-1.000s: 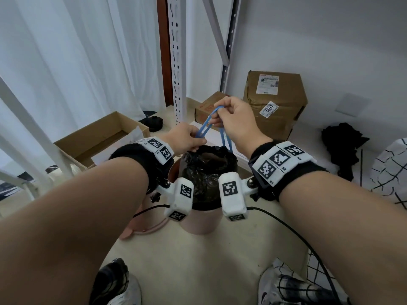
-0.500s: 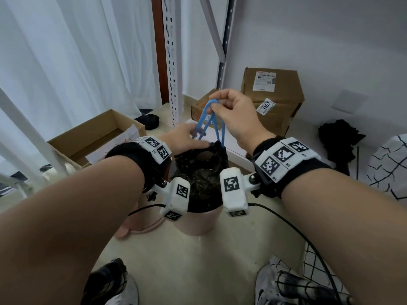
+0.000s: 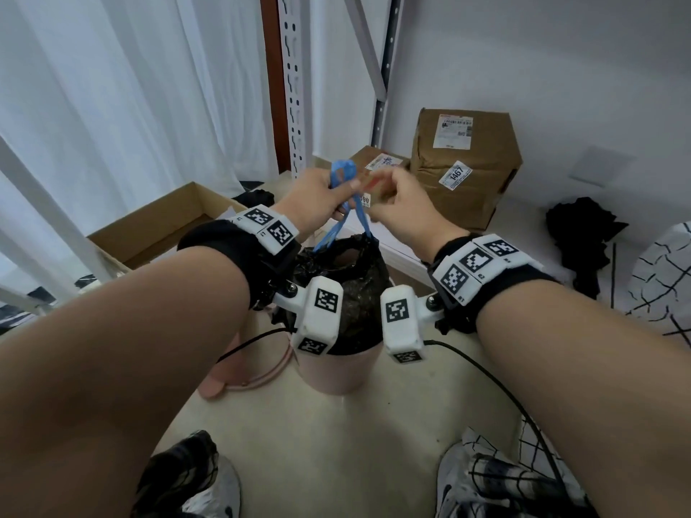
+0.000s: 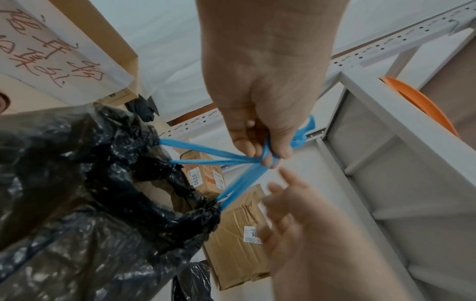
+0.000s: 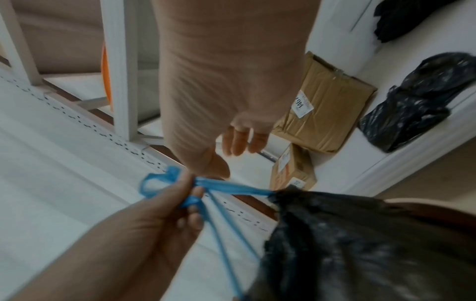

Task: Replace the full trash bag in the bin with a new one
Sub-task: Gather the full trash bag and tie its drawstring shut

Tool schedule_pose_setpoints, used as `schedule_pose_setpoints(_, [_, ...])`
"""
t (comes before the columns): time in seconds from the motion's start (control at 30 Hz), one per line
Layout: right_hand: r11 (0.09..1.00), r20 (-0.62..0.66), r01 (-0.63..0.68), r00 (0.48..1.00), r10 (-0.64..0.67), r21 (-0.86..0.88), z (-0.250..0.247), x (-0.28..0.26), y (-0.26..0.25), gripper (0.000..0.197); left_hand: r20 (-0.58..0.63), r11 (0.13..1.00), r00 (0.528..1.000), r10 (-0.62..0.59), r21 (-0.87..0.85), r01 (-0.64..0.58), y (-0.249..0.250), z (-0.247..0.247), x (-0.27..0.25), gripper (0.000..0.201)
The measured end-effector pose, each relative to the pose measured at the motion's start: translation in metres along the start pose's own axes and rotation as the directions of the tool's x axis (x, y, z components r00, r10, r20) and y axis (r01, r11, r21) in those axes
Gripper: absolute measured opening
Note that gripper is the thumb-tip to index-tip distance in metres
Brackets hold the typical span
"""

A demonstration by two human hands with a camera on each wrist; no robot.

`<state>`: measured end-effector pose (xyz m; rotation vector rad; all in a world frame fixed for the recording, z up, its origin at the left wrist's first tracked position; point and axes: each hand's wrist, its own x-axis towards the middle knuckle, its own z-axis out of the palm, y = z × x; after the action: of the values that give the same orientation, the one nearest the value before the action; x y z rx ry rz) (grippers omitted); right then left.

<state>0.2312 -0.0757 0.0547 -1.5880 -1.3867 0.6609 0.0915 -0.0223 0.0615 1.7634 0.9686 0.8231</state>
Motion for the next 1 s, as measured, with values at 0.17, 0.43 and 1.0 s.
schedule_pose_setpoints(0.17, [0.963,0.270,0.055,0.963,0.019,-0.265,0.017,-0.008,0.026,0.023,0.034,0.991,0.997,-0.066,-0.114,0.070,-0.008,-0.002,0.001,0.035])
schedule_pose_setpoints(0.43, [0.900,0.209,0.057,0.977,0.038,-0.433,0.034,0.003,0.041,0.027,-0.183,0.951,0.968,-0.170,-0.288,0.113,-0.016,-0.010,0.013,0.042])
schedule_pose_setpoints(1.0, [0.975,0.347,-0.006,0.934,0.084,-0.220,0.068,-0.001,0.018,0.021,-0.066,0.827,0.965,-0.254,-0.533,0.181,-0.011,-0.014,0.008,0.041])
